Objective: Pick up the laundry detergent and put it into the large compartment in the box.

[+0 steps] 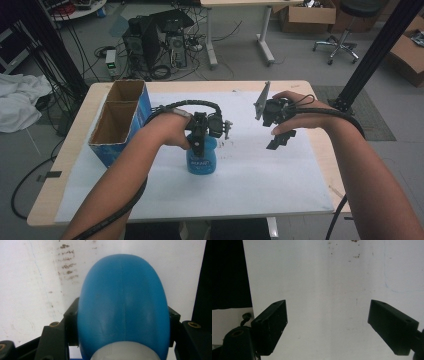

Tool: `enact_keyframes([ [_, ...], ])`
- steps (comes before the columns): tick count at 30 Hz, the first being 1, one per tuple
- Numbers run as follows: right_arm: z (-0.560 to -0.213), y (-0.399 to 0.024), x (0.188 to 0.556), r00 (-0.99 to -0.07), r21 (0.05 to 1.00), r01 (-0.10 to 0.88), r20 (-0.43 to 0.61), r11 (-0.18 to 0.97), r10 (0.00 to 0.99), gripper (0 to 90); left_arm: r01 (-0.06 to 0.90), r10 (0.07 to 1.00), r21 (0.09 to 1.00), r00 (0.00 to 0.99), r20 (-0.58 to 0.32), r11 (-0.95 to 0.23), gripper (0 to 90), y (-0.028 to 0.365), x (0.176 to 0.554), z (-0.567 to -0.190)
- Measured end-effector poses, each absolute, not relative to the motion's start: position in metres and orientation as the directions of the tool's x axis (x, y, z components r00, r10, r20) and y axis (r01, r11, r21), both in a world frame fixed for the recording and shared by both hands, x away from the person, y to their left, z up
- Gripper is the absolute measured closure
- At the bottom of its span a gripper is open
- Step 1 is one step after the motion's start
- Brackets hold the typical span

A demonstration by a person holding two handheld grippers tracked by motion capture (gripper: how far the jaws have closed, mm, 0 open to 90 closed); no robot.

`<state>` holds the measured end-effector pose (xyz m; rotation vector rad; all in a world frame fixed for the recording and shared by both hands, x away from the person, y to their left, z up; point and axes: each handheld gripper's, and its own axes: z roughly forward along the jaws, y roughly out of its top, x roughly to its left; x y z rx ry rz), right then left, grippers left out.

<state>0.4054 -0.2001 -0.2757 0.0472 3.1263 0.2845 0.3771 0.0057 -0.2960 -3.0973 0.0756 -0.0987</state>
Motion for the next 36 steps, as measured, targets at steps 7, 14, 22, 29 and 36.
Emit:
enact_keyframes([
  [7, -0.277, -0.200, 0.405, -1.000, 0.183, 0.030, 0.003, 0.983, 0.030, 16.2, -0.045, -0.048, -0.041, 0.996, 0.072, -0.998, 38.6, 0.006, 0.375, -0.296],
  [14, -0.276, -0.201, 0.404, -0.999, 0.185, 0.037, 0.001, 0.982, 0.038, 16.1, -0.015, -0.020, -0.056, 0.997, 0.077, -0.998, 38.8, 0.004, 0.373, -0.296],
  [22, -0.274, -0.201, 0.404, -0.999, 0.186, 0.037, -0.002, 0.982, 0.038, 16.1, 0.018, 0.014, -0.051, 0.997, 0.075, -0.999, 38.8, 0.009, 0.373, -0.290],
  [29, -0.272, -0.200, 0.403, -0.999, 0.185, 0.030, -0.006, 0.982, 0.032, 16.2, 0.125, 0.123, -0.023, 0.991, 0.056, -0.992, 38.8, 0.020, 0.375, -0.262],
  [36, -0.273, -0.199, 0.401, -1.000, 0.180, 0.025, -0.008, 0.983, 0.026, 16.2, 0.243, 0.243, -0.008, 0.969, 0.042, -0.970, 38.8, 0.029, 0.379, -0.229],
])
